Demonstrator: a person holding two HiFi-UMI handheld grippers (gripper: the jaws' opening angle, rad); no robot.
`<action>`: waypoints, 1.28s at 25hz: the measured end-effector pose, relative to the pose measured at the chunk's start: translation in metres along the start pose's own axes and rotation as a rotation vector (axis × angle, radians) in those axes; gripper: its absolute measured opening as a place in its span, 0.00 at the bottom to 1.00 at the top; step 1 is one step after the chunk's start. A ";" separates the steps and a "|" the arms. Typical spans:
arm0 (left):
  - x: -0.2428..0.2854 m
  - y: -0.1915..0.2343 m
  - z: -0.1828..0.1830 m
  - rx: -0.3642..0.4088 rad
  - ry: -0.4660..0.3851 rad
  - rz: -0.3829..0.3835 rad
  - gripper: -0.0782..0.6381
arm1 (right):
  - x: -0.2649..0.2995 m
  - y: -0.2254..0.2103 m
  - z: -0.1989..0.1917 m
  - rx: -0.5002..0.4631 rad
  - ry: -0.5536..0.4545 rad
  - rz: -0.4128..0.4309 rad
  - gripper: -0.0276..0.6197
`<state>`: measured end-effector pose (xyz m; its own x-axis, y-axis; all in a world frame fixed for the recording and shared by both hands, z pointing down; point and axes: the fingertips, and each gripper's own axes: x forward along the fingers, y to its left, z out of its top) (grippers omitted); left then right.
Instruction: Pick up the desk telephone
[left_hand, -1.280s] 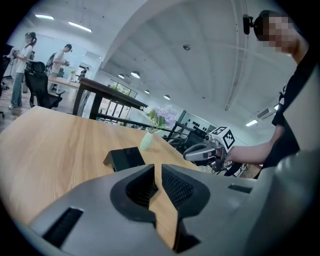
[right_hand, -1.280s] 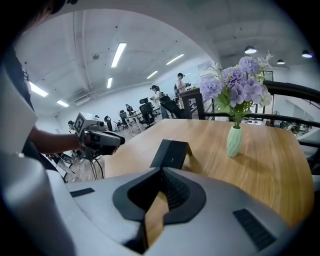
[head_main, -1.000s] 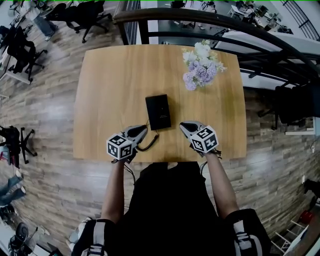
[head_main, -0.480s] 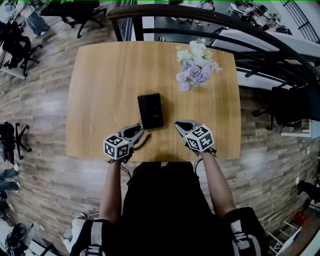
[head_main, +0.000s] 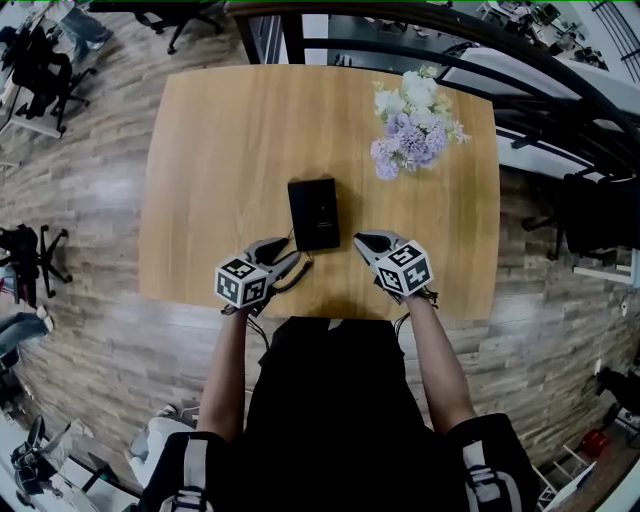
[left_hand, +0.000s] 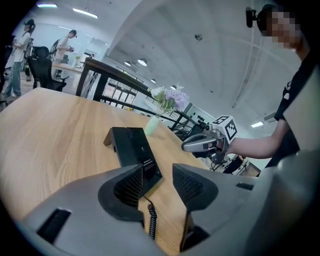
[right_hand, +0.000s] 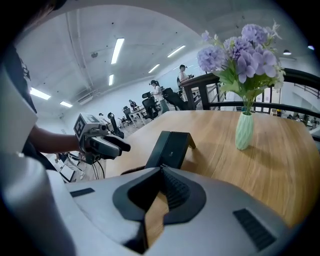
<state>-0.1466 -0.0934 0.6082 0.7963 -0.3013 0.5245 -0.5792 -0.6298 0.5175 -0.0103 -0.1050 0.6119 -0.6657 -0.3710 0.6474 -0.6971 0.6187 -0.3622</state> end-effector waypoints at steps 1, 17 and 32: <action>0.001 0.002 -0.002 -0.009 0.002 0.002 0.34 | 0.003 0.000 -0.001 0.003 0.005 0.005 0.08; 0.025 0.022 -0.011 -0.048 0.068 0.003 0.39 | 0.035 -0.010 -0.007 0.030 0.075 0.070 0.08; 0.046 0.039 -0.019 -0.065 0.099 0.017 0.47 | 0.056 -0.024 -0.012 0.097 0.058 0.096 0.08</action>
<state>-0.1358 -0.1185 0.6658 0.7673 -0.2374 0.5958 -0.6048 -0.5769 0.5490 -0.0278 -0.1328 0.6649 -0.7159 -0.2708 0.6435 -0.6554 0.5784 -0.4857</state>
